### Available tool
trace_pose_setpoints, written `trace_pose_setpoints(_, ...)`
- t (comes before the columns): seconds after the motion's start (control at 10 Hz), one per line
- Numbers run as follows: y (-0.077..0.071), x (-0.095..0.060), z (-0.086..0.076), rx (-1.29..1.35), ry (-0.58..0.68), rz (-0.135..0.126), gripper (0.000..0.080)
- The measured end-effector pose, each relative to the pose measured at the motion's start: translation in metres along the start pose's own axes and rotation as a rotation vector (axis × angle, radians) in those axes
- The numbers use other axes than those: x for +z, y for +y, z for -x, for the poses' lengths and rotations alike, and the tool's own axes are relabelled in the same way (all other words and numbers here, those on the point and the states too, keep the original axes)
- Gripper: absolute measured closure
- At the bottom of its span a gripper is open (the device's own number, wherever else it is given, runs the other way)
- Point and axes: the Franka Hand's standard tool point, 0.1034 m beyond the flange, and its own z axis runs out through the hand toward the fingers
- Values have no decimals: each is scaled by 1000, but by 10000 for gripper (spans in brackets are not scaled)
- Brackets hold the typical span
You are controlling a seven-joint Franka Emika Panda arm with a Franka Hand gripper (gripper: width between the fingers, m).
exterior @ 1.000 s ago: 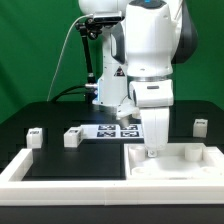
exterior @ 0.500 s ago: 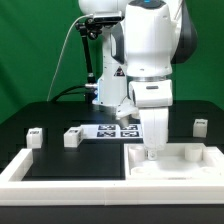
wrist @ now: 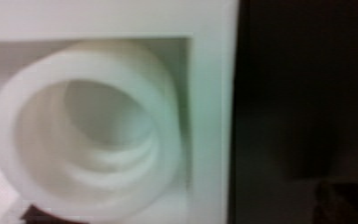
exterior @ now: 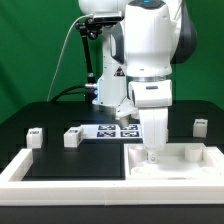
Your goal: Assemble one leg
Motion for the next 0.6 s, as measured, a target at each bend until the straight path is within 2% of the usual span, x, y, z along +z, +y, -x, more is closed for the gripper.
trace_pose_setpoints(0.3, 0, -1, 0, 7, 0, 1, 151)
trace_pose_setpoints(0.6, -16, -30, -7, 81, -14, 26, 151)
